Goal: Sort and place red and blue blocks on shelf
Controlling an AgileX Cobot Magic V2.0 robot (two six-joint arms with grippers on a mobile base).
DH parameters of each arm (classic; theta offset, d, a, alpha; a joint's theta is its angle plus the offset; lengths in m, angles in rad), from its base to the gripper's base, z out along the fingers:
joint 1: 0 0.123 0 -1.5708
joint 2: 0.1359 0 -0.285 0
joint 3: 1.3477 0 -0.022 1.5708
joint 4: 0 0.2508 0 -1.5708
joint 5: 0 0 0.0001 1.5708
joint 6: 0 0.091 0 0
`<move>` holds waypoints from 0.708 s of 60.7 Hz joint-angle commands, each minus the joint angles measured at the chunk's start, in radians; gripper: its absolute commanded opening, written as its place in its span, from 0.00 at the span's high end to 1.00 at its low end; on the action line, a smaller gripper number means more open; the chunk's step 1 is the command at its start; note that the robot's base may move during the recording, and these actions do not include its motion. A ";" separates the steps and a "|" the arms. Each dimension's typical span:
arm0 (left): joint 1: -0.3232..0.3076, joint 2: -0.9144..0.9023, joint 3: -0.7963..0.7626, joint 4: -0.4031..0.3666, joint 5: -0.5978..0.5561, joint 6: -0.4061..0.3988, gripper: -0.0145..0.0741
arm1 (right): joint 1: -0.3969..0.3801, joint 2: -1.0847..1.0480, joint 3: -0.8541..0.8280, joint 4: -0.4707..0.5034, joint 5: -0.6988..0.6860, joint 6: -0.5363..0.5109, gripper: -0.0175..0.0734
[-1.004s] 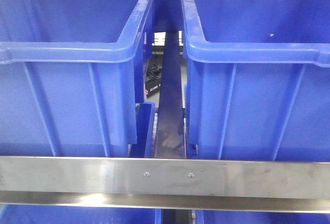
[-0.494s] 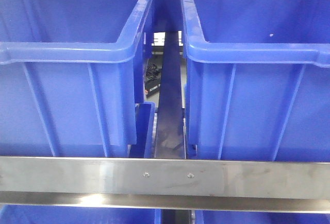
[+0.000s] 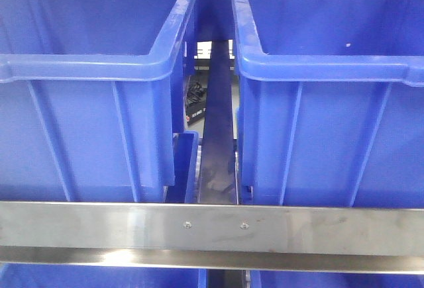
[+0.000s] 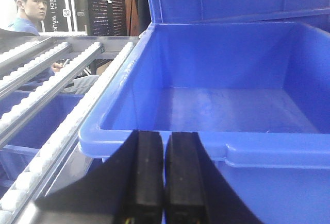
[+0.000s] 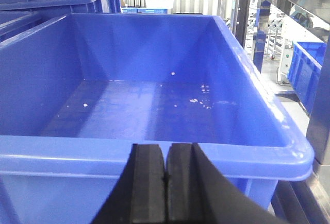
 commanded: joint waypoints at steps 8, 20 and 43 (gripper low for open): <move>-0.066 -0.018 0.022 0.001 -0.076 -0.010 0.70 | -0.006 -0.020 -0.024 -0.012 -0.095 -0.006 0.75; -0.067 -0.018 0.022 0.001 -0.076 -0.010 0.70 | -0.006 -0.020 -0.024 -0.012 -0.095 -0.006 0.75; -0.067 -0.018 0.022 0.001 -0.076 -0.010 0.70 | -0.006 -0.020 -0.024 -0.012 -0.095 -0.006 0.75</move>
